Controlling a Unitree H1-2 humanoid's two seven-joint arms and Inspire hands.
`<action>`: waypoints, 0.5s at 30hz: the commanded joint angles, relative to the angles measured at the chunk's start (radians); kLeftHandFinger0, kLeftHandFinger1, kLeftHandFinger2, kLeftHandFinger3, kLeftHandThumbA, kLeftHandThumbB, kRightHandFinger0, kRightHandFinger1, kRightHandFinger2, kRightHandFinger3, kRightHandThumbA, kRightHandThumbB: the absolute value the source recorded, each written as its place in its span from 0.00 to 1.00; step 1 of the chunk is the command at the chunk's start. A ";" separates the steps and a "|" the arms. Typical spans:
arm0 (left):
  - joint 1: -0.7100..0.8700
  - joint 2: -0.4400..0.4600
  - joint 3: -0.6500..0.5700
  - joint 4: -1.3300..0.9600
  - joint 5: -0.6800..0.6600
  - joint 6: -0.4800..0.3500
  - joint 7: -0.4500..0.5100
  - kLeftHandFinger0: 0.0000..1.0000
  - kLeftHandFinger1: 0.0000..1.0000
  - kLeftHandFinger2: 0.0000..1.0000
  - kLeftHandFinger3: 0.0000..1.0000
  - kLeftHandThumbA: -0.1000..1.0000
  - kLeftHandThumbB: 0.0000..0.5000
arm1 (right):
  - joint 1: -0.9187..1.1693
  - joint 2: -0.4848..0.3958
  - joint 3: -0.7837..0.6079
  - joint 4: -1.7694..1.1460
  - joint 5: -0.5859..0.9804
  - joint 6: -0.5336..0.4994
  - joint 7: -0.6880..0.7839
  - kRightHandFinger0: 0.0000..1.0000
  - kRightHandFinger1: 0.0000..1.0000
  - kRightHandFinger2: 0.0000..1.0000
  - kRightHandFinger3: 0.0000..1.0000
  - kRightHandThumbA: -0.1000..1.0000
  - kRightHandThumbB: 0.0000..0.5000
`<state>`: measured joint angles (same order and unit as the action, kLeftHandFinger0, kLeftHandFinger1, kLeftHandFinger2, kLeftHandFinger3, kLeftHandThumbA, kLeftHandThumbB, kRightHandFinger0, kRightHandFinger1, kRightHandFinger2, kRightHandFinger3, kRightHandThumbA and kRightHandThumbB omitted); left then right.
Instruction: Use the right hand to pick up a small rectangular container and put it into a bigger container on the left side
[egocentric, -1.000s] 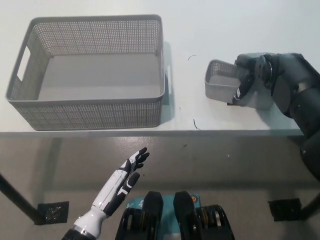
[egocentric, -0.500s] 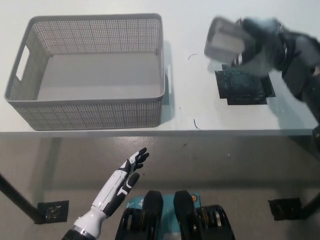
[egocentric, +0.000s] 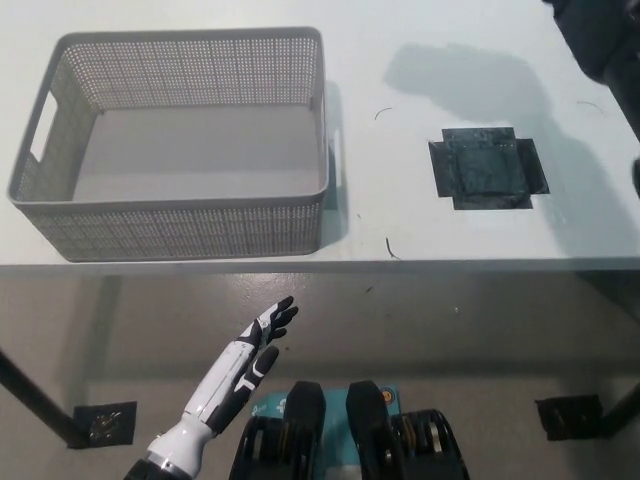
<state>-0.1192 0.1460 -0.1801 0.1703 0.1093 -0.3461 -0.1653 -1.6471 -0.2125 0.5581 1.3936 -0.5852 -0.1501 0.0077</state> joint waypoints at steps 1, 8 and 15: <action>-0.011 0.018 -0.016 -0.035 -0.009 -0.020 -0.038 1.00 1.00 1.00 1.00 1.00 0.70 | -0.223 0.107 0.007 -0.054 -0.024 -0.097 -0.123 0.00 0.34 0.78 0.74 0.00 0.48; -0.016 0.022 -0.024 -0.035 0.005 -0.019 -0.045 1.00 1.00 1.00 1.00 1.00 0.69 | -0.212 0.223 0.036 -0.004 -0.046 -0.048 -0.127 0.00 0.18 0.52 0.37 0.00 0.60; -0.017 0.015 -0.026 -0.031 0.005 -0.009 -0.046 1.00 1.00 1.00 1.00 1.00 0.72 | -0.183 0.314 0.028 0.036 -0.034 0.017 -0.109 0.03 0.21 0.44 0.36 0.00 0.60</action>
<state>-0.1220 0.1506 -0.2042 0.1668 0.1097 -0.3461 -0.1991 -1.7718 0.0991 0.5837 1.4214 -0.6116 -0.1676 -0.0574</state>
